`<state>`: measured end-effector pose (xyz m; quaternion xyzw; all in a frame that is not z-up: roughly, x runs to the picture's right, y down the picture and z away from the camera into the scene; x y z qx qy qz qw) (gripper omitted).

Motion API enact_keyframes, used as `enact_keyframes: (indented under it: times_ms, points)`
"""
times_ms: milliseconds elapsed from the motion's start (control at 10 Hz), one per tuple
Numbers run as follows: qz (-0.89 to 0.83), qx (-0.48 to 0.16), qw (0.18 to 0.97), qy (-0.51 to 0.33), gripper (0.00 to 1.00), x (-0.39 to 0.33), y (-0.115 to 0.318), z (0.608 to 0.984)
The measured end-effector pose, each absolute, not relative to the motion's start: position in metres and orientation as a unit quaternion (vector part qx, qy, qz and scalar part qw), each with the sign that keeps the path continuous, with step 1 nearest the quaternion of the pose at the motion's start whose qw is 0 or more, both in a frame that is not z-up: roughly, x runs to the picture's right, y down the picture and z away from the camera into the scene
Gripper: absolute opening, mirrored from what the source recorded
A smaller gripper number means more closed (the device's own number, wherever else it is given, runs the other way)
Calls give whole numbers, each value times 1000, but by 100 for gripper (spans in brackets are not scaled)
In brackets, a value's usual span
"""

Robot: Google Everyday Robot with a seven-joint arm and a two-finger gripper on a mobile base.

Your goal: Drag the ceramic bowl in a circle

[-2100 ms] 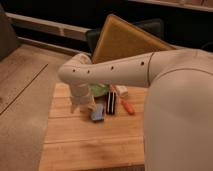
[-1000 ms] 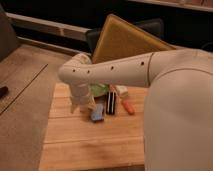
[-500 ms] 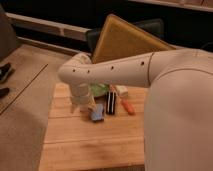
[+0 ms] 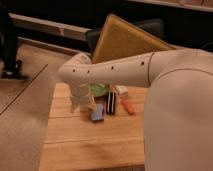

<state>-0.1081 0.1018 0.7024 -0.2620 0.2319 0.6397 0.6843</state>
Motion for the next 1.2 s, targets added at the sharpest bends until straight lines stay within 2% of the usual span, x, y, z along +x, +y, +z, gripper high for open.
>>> enact_keyframes:
  times_ms: [100, 300, 500, 700, 1000, 1200]
  points:
    - [642, -256, 686, 227, 65, -108, 98, 704]
    - [665, -209, 693, 184, 65, -86, 60, 719]
    - [699, -146, 690, 123, 65, -26, 3, 735]
    - [720, -109, 679, 91, 65, 21, -26, 739]
    - [721, -102, 681, 80, 65, 29, -32, 737]
    - [702, -107, 697, 97, 65, 29, -12, 736]
